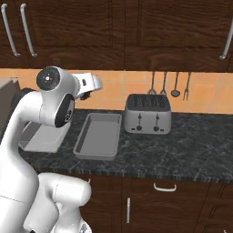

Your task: Place one lime and one steak in each tupperware on the nearby counter, to pack two identical lunches.

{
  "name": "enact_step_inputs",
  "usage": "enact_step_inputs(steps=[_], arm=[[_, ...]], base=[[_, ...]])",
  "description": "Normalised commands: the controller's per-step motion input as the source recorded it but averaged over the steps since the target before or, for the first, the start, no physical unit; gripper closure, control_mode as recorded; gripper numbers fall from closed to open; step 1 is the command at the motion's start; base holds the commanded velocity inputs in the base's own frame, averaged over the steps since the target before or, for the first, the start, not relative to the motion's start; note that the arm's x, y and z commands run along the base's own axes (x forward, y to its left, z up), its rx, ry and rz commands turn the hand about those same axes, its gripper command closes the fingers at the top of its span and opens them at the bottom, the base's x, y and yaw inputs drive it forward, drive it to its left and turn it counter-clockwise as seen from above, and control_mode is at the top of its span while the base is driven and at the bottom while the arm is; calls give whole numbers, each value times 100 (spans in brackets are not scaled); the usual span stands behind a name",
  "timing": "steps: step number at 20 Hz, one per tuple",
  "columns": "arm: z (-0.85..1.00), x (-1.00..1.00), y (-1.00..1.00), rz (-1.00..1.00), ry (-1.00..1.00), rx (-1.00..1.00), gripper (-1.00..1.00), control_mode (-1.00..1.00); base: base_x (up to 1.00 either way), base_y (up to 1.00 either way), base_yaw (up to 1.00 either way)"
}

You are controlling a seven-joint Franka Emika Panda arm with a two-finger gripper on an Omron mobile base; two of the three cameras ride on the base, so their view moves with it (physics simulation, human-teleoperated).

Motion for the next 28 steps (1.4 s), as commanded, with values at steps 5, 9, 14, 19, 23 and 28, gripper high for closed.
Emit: enact_step_inputs(steps=[5, 9, 14, 19, 23, 28], arm=[[-91, 12, 0, 0, 23, -3, 100, -100], [-98, 36, 1, 0, 39, 0, 100, -100], [-67, 41, 14, 0, 31, 0, 100, -100], [-63, 45, 0, 5, 13, 0, 100, -100], [-43, 44, 0, 7, 0, 0, 100, -100], [-27, 50, 0, 6, -3, 0, 100, -100]], base=[[0, 0, 0], [0, 0, 0], [0, 0, 0], [0, 0, 0], [0, 0, 0], [0, 0, 0]])
